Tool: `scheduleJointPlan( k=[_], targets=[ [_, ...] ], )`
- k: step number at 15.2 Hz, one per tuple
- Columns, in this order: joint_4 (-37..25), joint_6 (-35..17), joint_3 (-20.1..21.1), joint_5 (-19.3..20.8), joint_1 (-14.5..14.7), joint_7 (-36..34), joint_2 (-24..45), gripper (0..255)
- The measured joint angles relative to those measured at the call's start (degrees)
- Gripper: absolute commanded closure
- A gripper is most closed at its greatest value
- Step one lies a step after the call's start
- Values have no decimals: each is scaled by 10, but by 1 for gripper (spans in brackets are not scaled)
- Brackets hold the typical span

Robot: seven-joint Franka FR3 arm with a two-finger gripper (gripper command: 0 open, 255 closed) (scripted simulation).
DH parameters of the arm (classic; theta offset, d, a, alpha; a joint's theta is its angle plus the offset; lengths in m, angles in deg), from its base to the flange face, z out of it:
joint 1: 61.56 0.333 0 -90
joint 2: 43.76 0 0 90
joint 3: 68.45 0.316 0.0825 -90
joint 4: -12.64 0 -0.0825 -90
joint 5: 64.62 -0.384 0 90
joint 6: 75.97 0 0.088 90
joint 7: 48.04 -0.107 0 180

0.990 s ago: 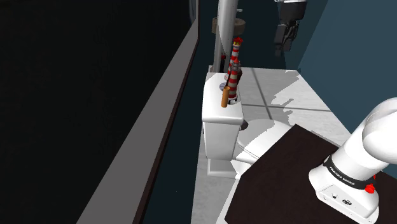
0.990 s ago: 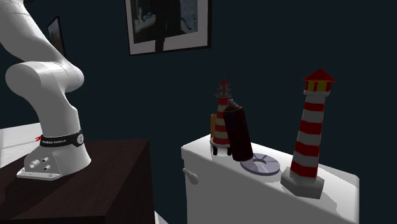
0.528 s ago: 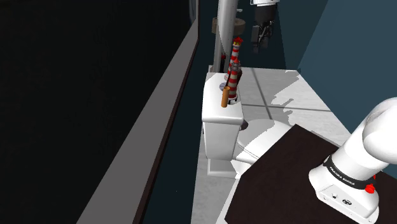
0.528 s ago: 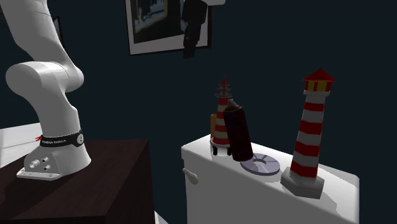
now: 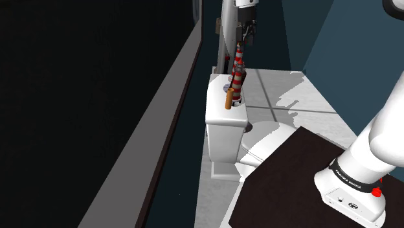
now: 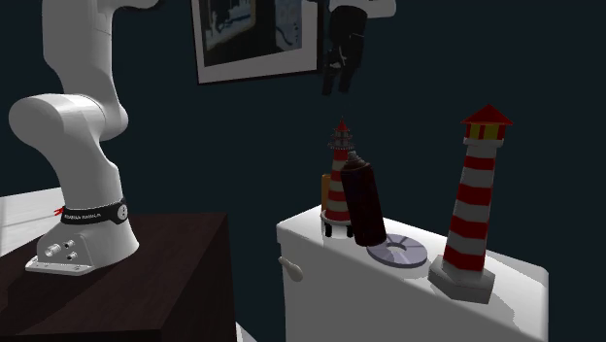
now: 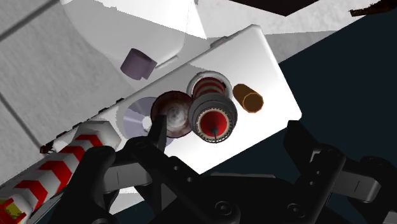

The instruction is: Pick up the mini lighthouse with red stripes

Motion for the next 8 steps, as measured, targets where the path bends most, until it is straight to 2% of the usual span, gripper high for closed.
scheduleJointPlan(
  k=[2,8],
  targets=[
    [-29,1,1,2,1,1,30,0],
    [6,-41,1,3,0,0,37,0]
  ],
)
